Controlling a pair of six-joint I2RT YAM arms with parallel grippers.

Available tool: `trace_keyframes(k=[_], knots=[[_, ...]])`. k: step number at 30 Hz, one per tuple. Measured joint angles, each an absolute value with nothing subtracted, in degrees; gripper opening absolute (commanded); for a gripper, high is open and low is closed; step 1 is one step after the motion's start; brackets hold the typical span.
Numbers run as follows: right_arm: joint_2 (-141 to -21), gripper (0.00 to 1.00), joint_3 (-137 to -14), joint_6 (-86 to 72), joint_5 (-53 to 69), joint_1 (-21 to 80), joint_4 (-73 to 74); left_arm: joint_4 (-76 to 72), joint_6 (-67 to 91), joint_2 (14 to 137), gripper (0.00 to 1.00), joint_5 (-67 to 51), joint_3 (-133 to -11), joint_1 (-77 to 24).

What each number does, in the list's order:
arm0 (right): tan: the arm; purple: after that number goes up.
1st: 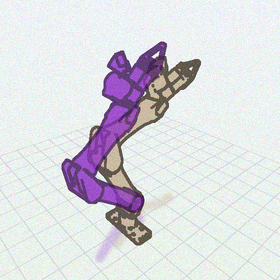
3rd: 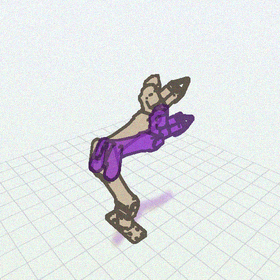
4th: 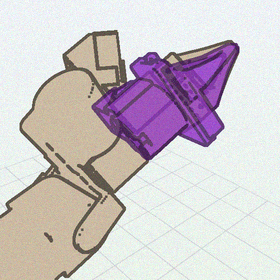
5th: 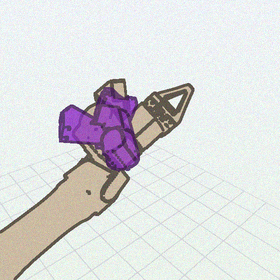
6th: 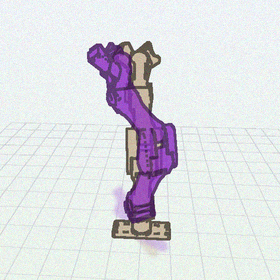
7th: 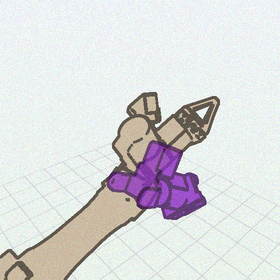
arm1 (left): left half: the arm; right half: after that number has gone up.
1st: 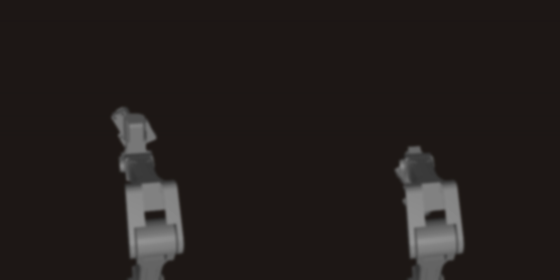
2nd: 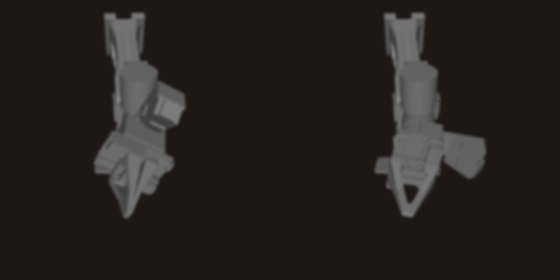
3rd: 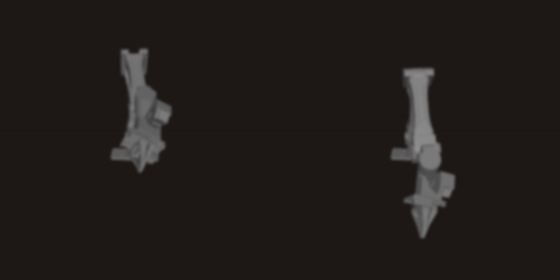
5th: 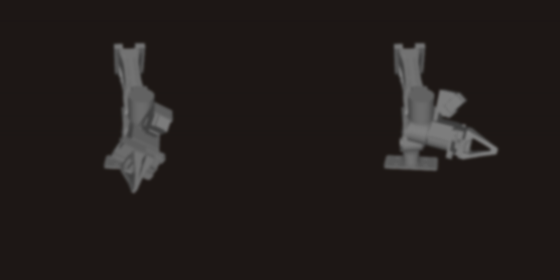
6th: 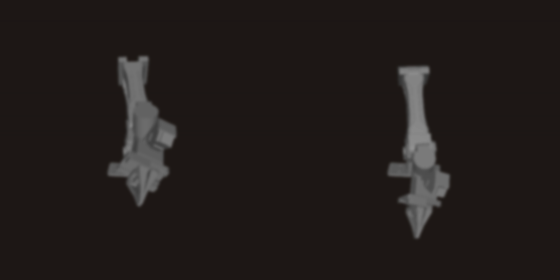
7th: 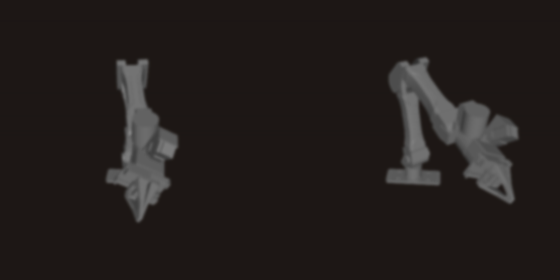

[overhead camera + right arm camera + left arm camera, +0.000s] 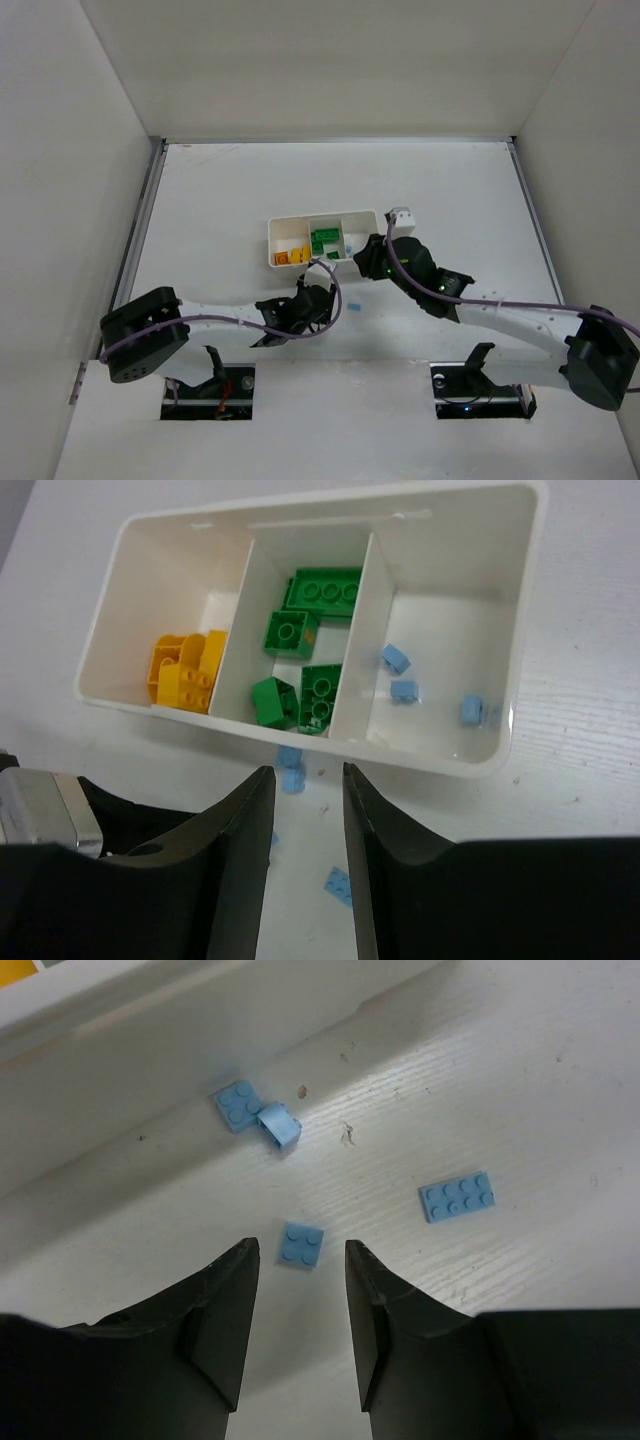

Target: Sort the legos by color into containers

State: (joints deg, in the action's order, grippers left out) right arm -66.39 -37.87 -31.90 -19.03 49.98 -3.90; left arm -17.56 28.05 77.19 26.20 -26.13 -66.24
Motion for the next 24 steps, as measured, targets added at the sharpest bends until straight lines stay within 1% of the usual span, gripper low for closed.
trace_keyframes(k=[6, 9, 11, 13, 16, 17, 22, 24], knots=[[-66.04, 0.39, -35.35, -33.71, -18.98, 50.63, -3.90, -20.73, 25.06, 81.38, 0.30, 25.15, -26.13, -65.01], [-66.08, 0.39, -34.24, -34.54, -18.94, 51.05, -3.97, -21.71, 24.38, 81.91, 0.20, 24.73, -26.20, -64.64], [-66.26, 0.36, -33.69, -34.92, -18.92, 51.09, -4.03, -21.85, 24.08, 82.00, 0.16, 24.60, -26.17, -64.49], [-67.11, 0.34, -33.63, -35.22, -18.92, 51.20, -4.32, -21.82, 24.03, 81.93, 0.15, 24.64, -26.17, -64.55], [-69.95, 0.35, -33.63, -35.42, -18.70, 52.75, -5.21, -21.04, 24.10, 79.48, 0.14, 24.88, -25.32, -64.86], [-71.35, 0.36, -33.65, -35.42, -18.48, 53.60, -5.58, -20.53, 24.16, 77.45, 0.14, 24.95, -24.62, -64.88], [-79.85, 0.50, -34.72, -35.42, -18.06, 57.25, -7.01, -17.23, 25.19, 64.79, 0.14, 25.56, -22.11, -62.63], [-82.81, 0.50, -35.79, -35.40, -18.20, 58.26, -7.40, -15.62, 25.87, 60.20, 0.14, 25.61, -22.09, -60.93]])
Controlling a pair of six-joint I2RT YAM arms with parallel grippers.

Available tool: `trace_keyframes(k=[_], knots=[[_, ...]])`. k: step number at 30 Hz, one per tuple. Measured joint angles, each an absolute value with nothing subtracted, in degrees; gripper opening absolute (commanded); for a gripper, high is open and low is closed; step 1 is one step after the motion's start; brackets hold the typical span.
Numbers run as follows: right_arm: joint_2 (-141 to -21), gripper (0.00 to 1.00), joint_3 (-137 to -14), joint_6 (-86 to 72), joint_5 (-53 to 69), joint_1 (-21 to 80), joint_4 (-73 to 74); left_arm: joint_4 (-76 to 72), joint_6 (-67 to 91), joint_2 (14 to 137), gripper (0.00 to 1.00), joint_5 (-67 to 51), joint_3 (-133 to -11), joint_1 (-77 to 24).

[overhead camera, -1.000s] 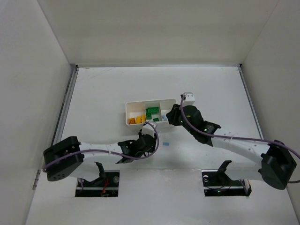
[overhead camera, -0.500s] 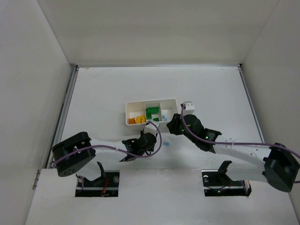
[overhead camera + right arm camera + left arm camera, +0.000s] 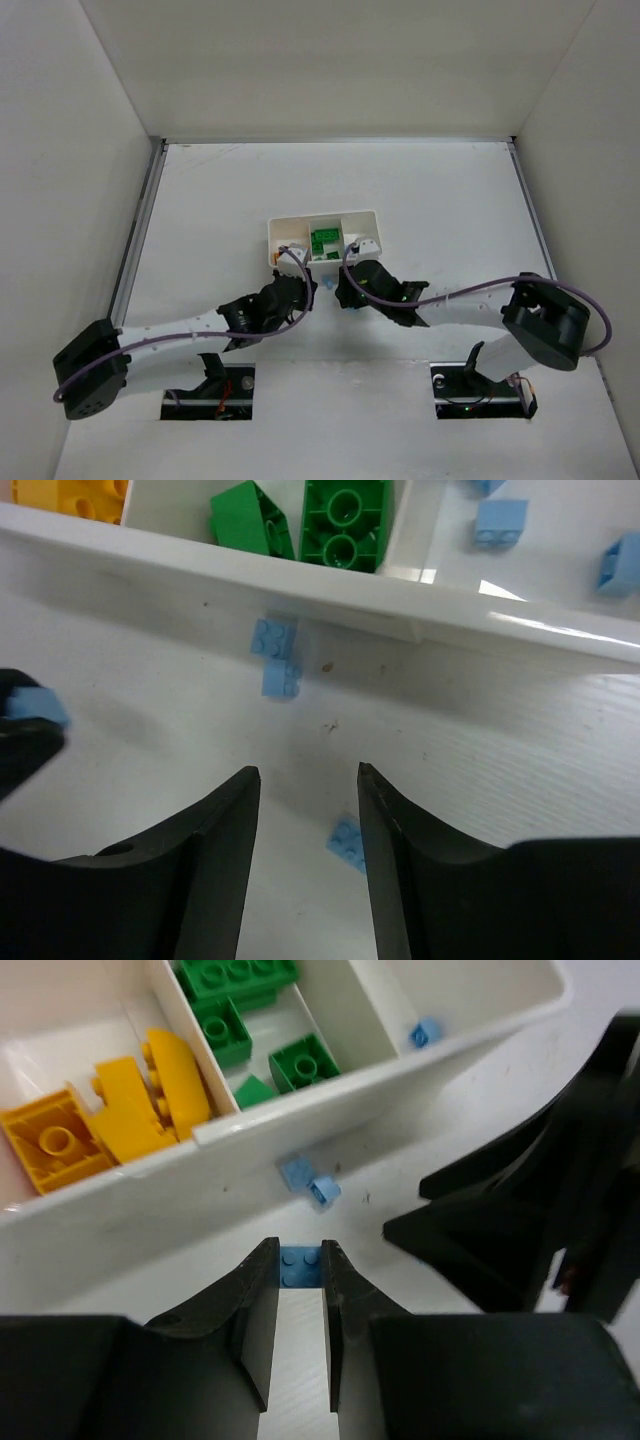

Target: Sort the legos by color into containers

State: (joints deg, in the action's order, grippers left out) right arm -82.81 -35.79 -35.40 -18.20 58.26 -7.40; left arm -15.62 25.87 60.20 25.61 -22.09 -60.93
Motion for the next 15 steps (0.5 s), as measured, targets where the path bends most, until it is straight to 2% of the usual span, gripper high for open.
trace_keyframes(k=[8, 15], knots=[[-91.24, 0.48, -41.52, -35.16, -19.97, 60.14, -8.23, -11.07, 28.38, 47.57, 0.15, 25.41, -22.09, -55.51], [-96.12, 0.42, -45.28, -35.11, -22.50, 60.40, -7.75, -8.05, 29.52, 43.64, 0.15, 24.47, -22.09, -52.71]])
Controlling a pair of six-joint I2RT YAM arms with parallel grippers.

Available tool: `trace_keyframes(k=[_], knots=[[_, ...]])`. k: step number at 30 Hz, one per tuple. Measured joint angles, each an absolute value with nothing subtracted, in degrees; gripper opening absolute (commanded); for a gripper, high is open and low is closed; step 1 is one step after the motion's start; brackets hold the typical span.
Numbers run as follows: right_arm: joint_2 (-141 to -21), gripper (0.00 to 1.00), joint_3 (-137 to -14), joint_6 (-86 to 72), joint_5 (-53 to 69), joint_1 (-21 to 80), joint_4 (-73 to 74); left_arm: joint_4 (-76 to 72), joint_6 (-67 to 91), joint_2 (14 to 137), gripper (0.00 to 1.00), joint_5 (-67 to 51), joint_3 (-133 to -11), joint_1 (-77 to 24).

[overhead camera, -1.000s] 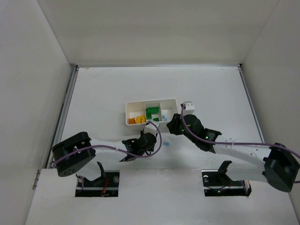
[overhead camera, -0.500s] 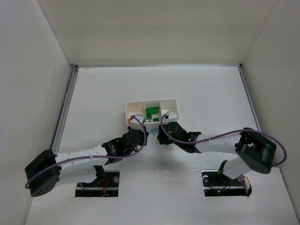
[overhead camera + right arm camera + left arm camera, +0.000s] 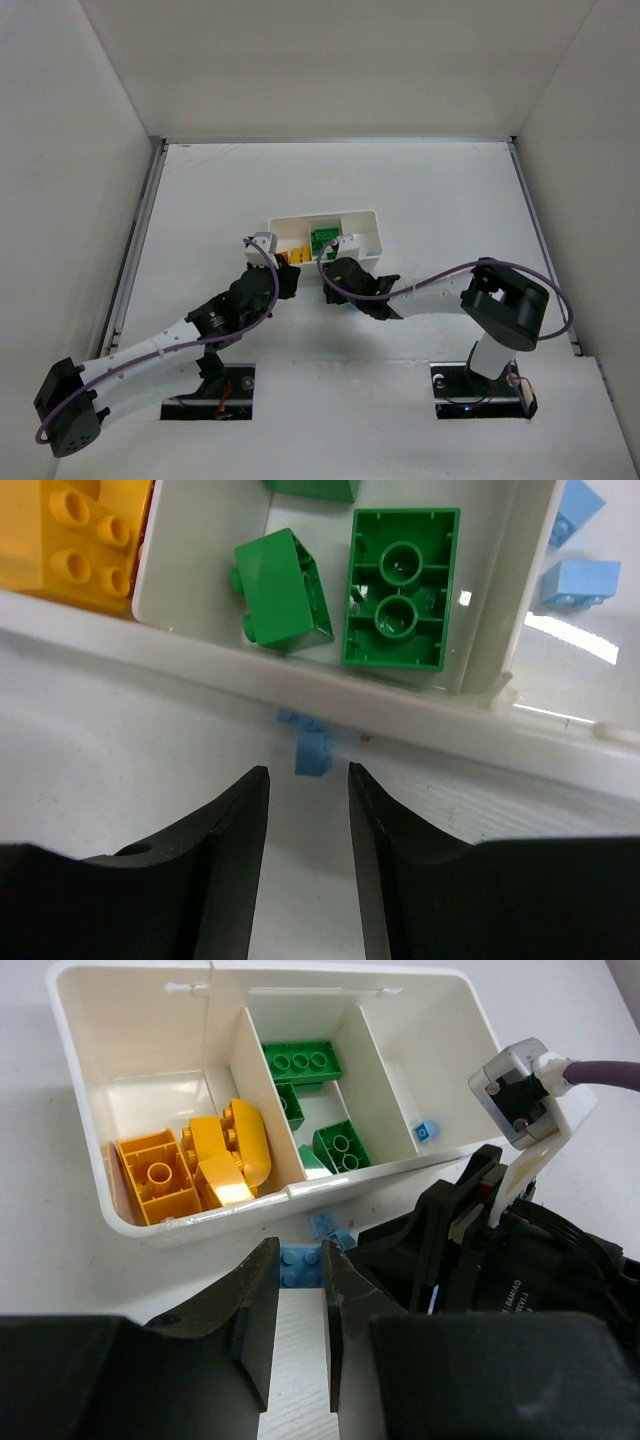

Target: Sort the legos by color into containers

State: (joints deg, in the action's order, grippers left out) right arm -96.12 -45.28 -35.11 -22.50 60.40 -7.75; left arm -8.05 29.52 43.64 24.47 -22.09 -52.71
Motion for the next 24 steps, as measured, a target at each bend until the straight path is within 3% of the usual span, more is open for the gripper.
trace_keyframes(k=[7, 13, 18, 24], knots=[[-98.78, 0.32, -47.83, -34.68, -25.36, 60.42, -6.70, -6.96, 29.89, 43.64, 0.15, 23.97, -22.11, -52.38], [-99.92, 0.15, -49.19, -34.44, -27.62, 60.84, -5.23, -6.94, 29.91, 43.64, 0.16, 23.94, -22.28, -52.27], [-98.28, 0.13, -48.14, -34.74, -28.73, 62.46, -4.10, -7.09, 29.91, 45.60, 0.17, 23.14, -24.60, -51.99], [-82.56, 0.13, -40.42, -36.29, -30.79, 65.67, -1.69, -11.27, 29.89, 55.27, 0.17, 20.25, -30.41, -51.53]])
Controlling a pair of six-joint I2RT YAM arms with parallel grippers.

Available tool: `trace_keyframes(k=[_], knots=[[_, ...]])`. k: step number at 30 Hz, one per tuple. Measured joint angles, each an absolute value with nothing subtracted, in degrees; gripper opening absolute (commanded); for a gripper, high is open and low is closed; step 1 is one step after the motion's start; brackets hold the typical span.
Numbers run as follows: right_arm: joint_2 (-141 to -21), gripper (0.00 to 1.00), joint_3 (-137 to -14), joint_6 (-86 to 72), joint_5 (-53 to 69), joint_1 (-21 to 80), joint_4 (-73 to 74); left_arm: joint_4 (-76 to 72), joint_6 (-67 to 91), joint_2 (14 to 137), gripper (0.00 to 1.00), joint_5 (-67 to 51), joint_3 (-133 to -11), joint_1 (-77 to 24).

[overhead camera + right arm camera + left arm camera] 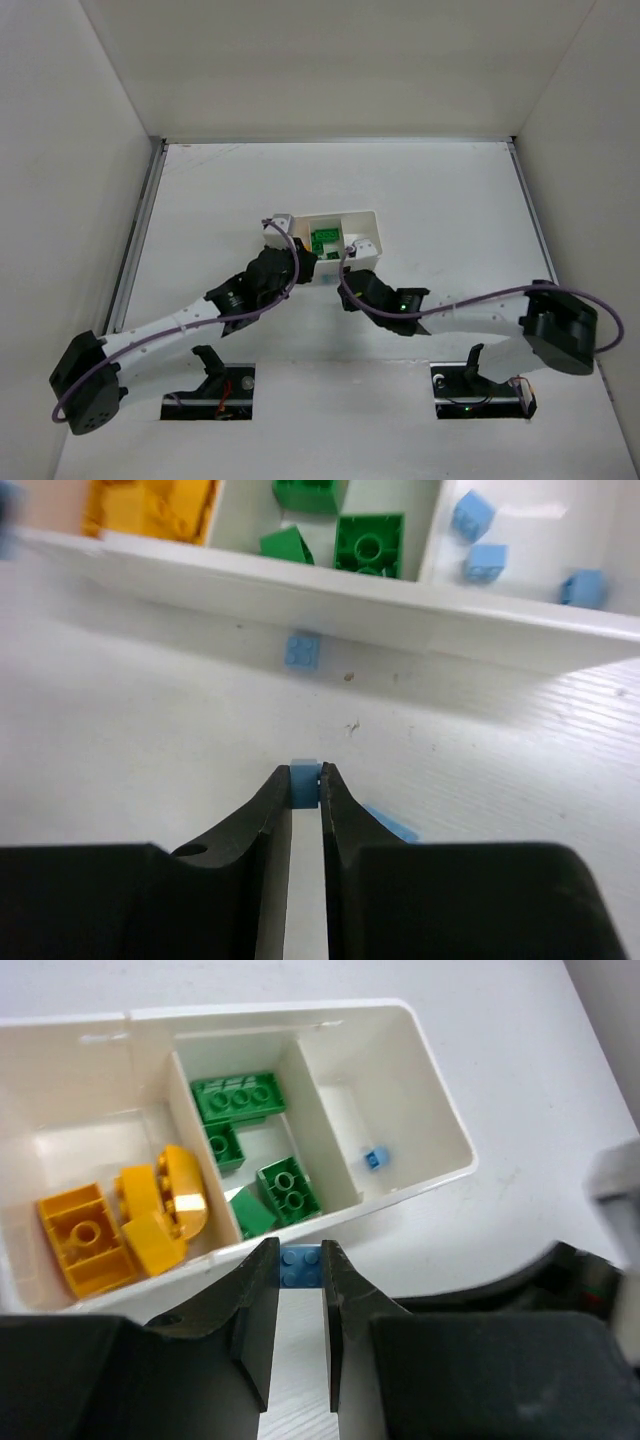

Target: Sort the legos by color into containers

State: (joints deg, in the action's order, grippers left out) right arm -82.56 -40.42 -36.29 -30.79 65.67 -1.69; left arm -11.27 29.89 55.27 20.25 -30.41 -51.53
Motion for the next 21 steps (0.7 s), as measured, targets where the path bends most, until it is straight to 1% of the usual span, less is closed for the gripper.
trace_keyframes(k=[4, 7, 13, 15, 18, 21], knots=[[-70.28, 0.13, -36.34, -37.80, -32.45, 65.43, -0.12, -15.62, 29.41, 63.53, 0.17, 18.13, -35.35, -51.57], [-63.31, 0.14, -33.19, -38.68, -32.82, 63.94, 1.02, -18.65, 28.80, 70.04, 0.18, 16.69, -39.72, -51.72], [-53.89, 0.14, -28.25, -40.21, -33.39, 61.21, 5.39, -23.00, 27.09, 81.91, 0.19, 14.63, -47.57, -51.68], [-52.14, 0.14, -27.57, -40.45, -33.39, 60.88, 6.15, -23.62, 26.46, 85.19, 0.23, 14.22, -49.69, -51.66], [-49.89, 0.14, -27.11, -40.73, -33.21, 59.83, 7.09, -24.23, 25.71, 89.19, 0.34, 13.87, -51.96, -51.62], [-48.66, 0.14, -27.14, -40.60, -32.67, 58.06, 7.07, -24.21, 25.45, 91.39, 0.43, 13.67, -52.88, -51.31]])
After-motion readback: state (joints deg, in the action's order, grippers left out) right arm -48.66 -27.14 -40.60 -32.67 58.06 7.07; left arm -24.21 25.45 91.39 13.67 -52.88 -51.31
